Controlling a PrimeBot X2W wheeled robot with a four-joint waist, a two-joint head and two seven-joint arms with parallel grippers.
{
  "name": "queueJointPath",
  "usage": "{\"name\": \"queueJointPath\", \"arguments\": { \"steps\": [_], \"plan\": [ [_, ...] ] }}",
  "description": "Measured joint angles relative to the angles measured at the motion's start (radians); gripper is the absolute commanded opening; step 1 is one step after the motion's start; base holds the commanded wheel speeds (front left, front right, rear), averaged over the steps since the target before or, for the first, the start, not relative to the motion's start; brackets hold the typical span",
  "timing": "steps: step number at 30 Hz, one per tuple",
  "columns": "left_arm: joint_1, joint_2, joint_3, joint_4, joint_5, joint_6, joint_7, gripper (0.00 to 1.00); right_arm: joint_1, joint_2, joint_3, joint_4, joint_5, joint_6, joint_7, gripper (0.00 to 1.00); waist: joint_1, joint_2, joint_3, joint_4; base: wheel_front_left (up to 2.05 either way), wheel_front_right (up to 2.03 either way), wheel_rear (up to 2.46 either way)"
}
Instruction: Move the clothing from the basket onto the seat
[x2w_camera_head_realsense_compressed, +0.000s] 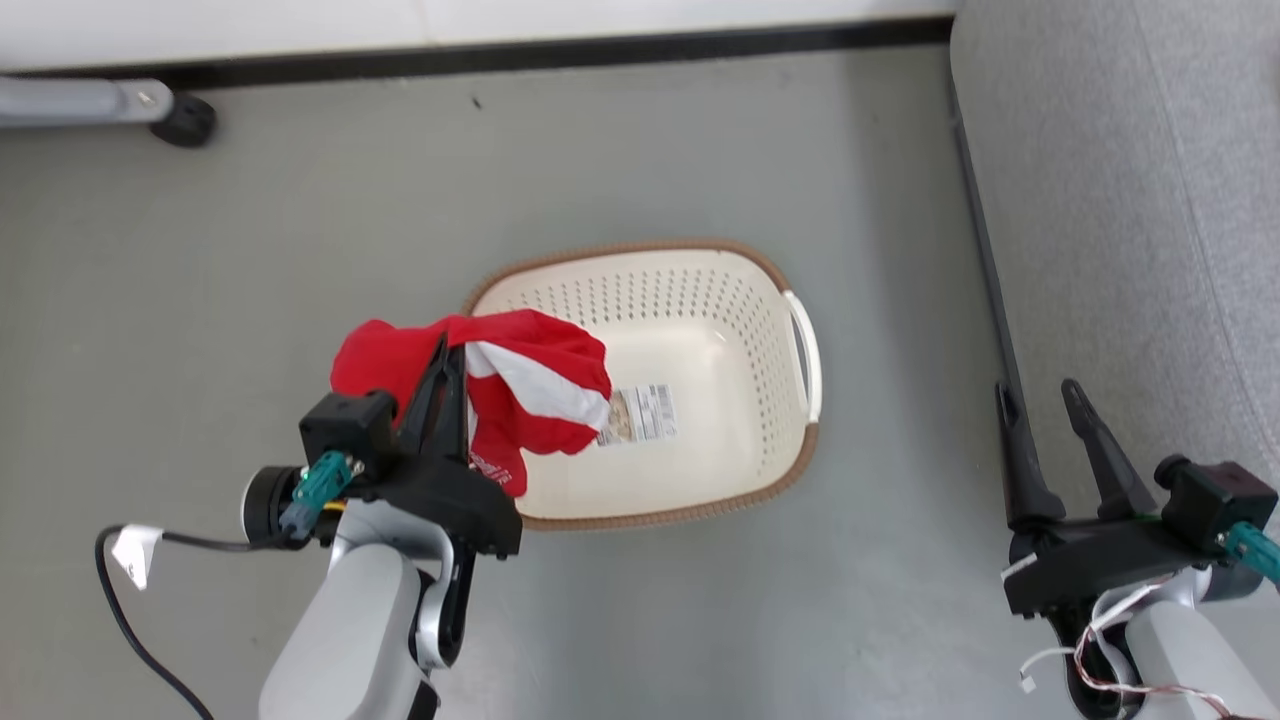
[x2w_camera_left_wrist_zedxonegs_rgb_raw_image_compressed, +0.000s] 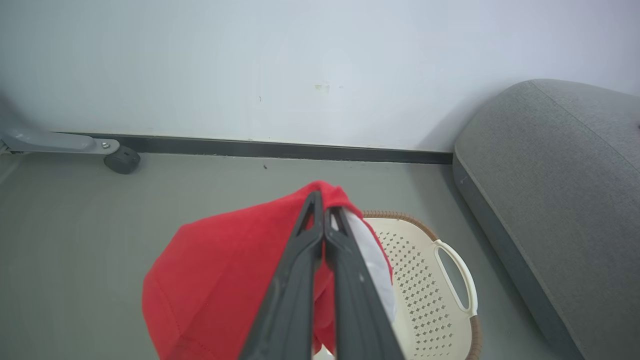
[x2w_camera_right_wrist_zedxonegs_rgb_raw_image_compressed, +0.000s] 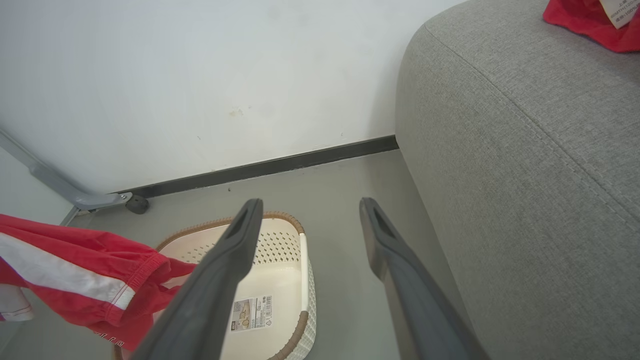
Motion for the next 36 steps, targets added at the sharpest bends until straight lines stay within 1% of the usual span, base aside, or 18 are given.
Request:
{"name": "queueJointPath", "arguments": {
  "steps": [1,11,18,24,26,30,36],
  "plan": [
    [0.011,0.000,0.002,-0.005,-0.002,-0.005,-0.004,0.00,0.009,0.001,-0.002,0.000,-0.001,0.000,0.000,1.00,0.0000,0.0000,-0.015,0.006,0.00,0.00,0.00],
    [0.115,-0.002,0.025,-0.037,-0.017,-0.006,-0.017,0.00,0.125,0.002,-0.026,0.006,-0.025,0.001,0.000,1.00,0.0000,0.0000,-0.170,0.051,0.00,0.00,0.00],
    [0.210,0.014,0.050,-0.052,-0.027,-0.005,-0.022,0.00,0.198,0.016,-0.022,0.011,-0.035,0.004,0.000,1.00,0.0000,0.0000,-0.276,0.075,0.00,0.00,0.00],
    [0.289,0.027,0.061,-0.100,-0.044,-0.003,-0.025,0.00,0.260,0.022,-0.013,-0.008,-0.059,0.004,0.000,1.00,0.0000,-0.0001,-0.355,0.089,0.00,0.00,0.00],
    [0.302,0.027,0.066,-0.120,-0.044,0.005,-0.025,0.00,0.268,0.022,-0.012,-0.015,-0.060,0.004,0.000,1.00,0.0001,0.0000,-0.375,0.094,0.00,0.00,0.00],
    [0.322,0.035,0.072,-0.151,-0.044,0.006,-0.025,0.00,0.275,0.022,-0.012,-0.031,-0.069,0.006,0.000,1.00,0.0000,0.0001,-0.403,0.101,0.00,0.00,0.00],
    [0.337,0.037,0.072,-0.184,-0.044,0.011,-0.025,0.00,0.285,0.022,-0.012,-0.042,-0.074,0.008,0.000,1.00,0.0002,0.0001,-0.417,0.108,0.00,0.00,0.00]
  ]
}}
